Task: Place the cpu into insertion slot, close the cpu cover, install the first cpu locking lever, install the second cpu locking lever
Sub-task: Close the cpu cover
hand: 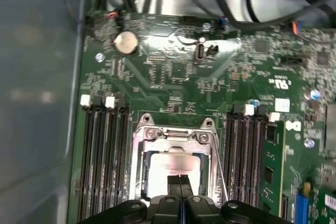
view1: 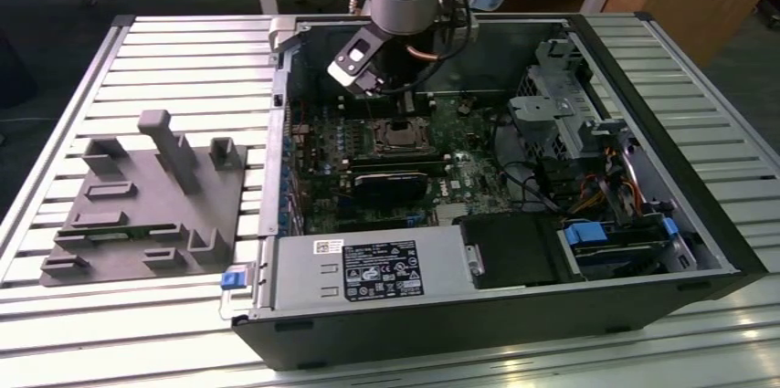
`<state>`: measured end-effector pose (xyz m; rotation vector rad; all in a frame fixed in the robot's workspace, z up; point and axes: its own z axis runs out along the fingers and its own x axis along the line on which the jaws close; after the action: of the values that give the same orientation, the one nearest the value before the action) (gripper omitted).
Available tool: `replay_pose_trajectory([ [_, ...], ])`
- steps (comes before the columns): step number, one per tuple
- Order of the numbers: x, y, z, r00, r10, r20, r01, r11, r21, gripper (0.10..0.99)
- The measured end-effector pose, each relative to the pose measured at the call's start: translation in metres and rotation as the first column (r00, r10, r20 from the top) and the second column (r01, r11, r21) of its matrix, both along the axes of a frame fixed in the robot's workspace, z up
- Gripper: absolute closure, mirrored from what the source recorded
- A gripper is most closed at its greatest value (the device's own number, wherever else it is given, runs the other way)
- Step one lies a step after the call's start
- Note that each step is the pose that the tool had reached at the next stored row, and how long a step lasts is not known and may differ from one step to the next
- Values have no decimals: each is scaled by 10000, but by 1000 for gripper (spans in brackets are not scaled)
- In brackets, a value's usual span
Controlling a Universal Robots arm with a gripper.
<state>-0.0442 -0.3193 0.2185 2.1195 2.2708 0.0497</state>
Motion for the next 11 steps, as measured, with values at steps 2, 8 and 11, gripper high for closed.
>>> replay_pose_trajectory([
  [2,0,0,0,9994,360,0,-360,9994,0,980],
  [8,0,0,-1,9894,1451,0,-1451,9894,0,980],
  [11,0,0,-1,9801,1983,0,-1983,9801,0,980],
])
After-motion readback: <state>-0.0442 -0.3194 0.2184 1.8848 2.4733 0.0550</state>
